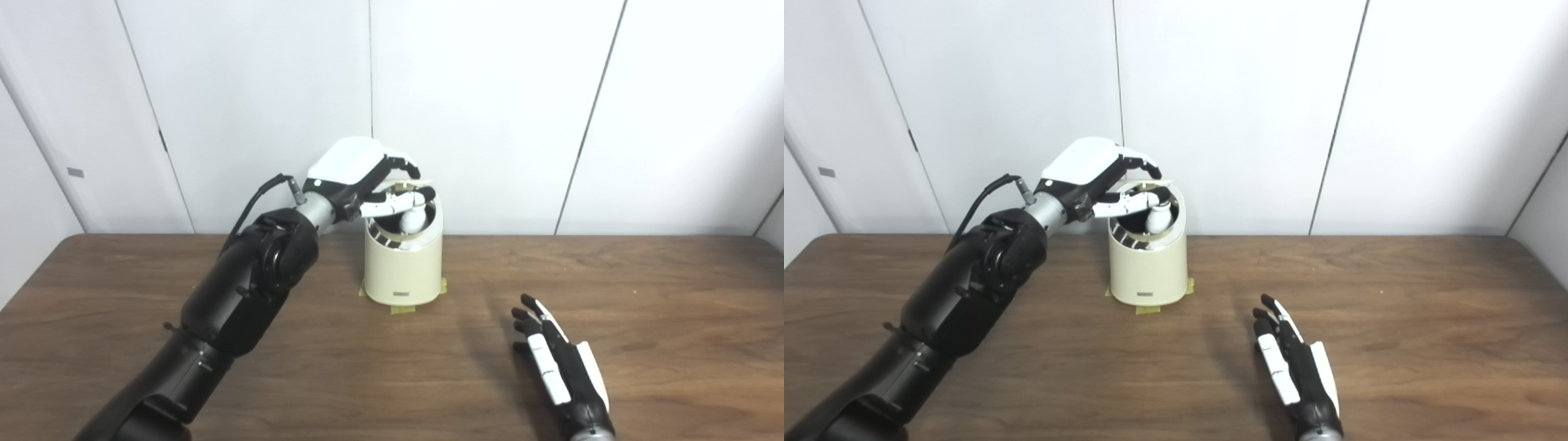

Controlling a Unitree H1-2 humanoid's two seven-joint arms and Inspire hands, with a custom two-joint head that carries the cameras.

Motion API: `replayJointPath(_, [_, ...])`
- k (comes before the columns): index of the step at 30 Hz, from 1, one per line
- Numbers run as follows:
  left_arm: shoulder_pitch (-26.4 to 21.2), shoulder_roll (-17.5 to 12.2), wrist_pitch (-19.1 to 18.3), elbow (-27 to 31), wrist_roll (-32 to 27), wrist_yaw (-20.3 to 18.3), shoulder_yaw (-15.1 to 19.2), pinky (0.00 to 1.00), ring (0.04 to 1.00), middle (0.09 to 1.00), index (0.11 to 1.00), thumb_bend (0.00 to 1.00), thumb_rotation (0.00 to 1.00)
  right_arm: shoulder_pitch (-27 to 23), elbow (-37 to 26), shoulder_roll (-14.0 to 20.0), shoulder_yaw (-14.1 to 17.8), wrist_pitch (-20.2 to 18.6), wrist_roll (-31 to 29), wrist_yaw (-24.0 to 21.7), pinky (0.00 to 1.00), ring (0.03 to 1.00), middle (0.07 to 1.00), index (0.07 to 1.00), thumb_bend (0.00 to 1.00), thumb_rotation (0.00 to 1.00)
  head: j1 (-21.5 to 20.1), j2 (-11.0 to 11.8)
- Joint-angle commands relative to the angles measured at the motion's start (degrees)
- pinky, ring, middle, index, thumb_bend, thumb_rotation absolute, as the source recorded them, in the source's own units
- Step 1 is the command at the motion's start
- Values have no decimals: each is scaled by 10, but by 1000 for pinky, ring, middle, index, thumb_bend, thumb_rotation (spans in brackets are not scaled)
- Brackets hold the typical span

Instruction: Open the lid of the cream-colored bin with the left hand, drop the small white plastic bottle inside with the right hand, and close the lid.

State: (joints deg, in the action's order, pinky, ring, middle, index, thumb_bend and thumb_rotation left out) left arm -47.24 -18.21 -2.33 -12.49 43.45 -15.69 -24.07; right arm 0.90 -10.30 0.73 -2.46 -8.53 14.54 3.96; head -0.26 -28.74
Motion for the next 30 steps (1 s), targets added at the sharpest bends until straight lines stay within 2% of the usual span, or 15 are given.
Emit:
replayJointPath(1, [-14, -12, 4, 23, 13, -3, 0, 977, 866, 808, 758, 590, 1000, -18, -19, -2, 6, 12, -6, 6, 724, 846, 849, 900, 543, 1000, -2, -3])
replayJointPath(10, [13, -23, 13, 40, 60, -7, -15, 995, 863, 808, 769, 575, 1000, -17, -24, -3, 8, 7, -8, 3, 726, 839, 847, 893, 528, 1000, -6, -10])
replayJointPath(21, [46, -34, 17, 71, 93, -18, -16, 1000, 898, 822, 791, 552, 1000, -16, -29, 0, 7, -1, -4, 2, 713, 829, 842, 864, 520, 1000, -6, -12])
replayJointPath(26, [59, -45, 22, 100, 124, -31, -24, 1000, 913, 840, 804, 544, 1000, -16, -37, -8, 12, -4, -30, -2, 732, 834, 846, 863, 510, 981, -8, -15])
replayJointPath(30, [69, -49, 29, 106, 148, -24, -28, 1000, 917, 849, 809, 551, 1000, -18, -40, -9, 10, -12, -36, -2, 741, 836, 844, 860, 491, 994, -8, -16])
